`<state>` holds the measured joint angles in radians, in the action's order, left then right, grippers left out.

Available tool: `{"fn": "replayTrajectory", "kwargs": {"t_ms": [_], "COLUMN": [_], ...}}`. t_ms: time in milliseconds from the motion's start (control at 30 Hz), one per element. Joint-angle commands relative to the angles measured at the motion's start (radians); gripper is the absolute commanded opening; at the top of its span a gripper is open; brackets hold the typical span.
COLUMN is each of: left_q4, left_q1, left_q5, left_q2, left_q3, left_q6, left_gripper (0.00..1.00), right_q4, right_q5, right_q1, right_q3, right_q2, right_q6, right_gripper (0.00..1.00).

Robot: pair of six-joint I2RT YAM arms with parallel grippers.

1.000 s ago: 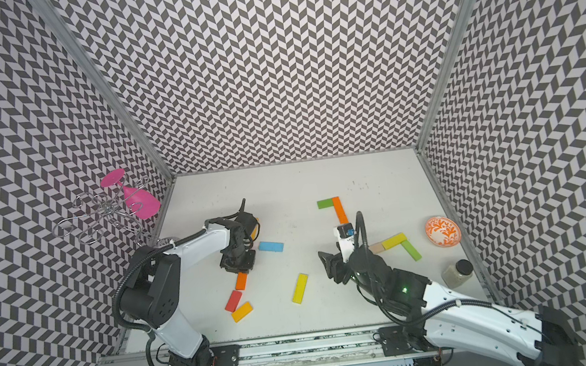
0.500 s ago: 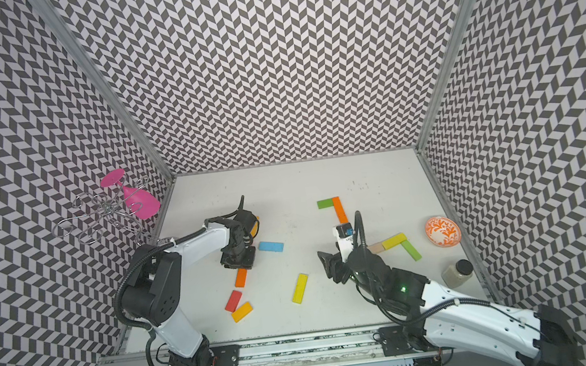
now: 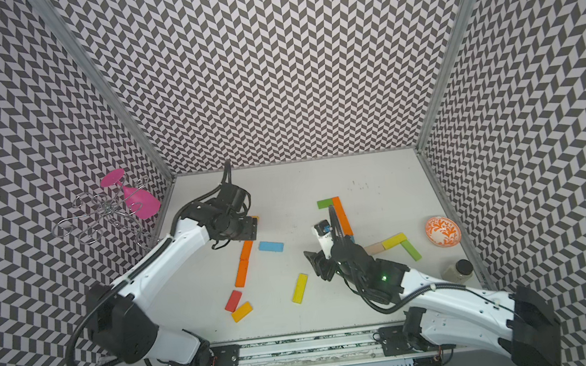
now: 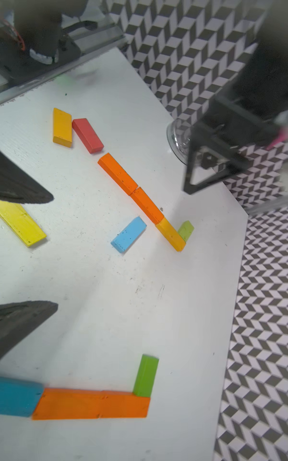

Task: Assemble a giraffe with building blocks
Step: Assemble the building block at the center of the board, then pick up the building block from the center of the board.

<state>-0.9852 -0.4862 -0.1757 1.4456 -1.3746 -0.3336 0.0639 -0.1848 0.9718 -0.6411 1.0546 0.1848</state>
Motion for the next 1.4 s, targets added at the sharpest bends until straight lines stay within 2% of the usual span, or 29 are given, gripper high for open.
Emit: {"fn": "replayTrajectory", "kwargs": {"t_ms": [0,100,267,467,767,867,1000,1167,1233,1367], "left_q4": [-0.027,0.064,0.168,0.219,0.235,0.237,0.235,0.240,0.242,0.251], "left_q1": [0.015,0.041,0.101,0.135,0.144,0.149,0.157,0.166,0.168,0.172], "left_q5": [-0.089,-0.100,-0.087,-0.063,-0.041,-0.039,-0.044,-0.044,-0.042,-0.036], "left_q2": [-0.114,-0.234,-0.409,-0.548,-0.609,-0.623,-0.640,-0.649,-0.653,-0.669], "left_q3": [-0.049,0.006,0.138,0.223,0.275,0.278,0.276,0.273,0.273,0.290], "left_q6": [-0.057,-0.105,-0.152,-0.161,-0.150,-0.141,-0.127,-0.111,-0.108,-0.107], "left_gripper": [0.77,0.77,0.78,0.78,0.78,0.78,0.78,0.78,0.77,0.77], "right_q4": [-0.066,0.017,0.073,0.051,0.145,0.185,0.242,0.217,0.201,0.149], "right_q5": [0.204,0.289,0.256,0.267,0.285,0.317,0.361,0.359,0.366,0.365], "right_q1": [-0.015,-0.016,-0.018,-0.070,-0.125,-0.131,-0.125,-0.074,-0.044,0.028], "right_q3": [-0.088,-0.195,-0.366,-0.518,-0.743,-0.796,-0.820,-0.730,-0.673,-0.545], "right_q2": [0.157,0.358,0.622,0.811,1.039,1.086,1.110,1.063,1.020,0.918], "right_q6": [-0.238,-0.393,-0.529,-0.590,-0.649,-0.663,-0.674,-0.648,-0.621,-0.514], "right_gripper": [0.60,0.61,0.65,0.66,0.66,0.60,0.47,0.14,0.11,0.10]}}
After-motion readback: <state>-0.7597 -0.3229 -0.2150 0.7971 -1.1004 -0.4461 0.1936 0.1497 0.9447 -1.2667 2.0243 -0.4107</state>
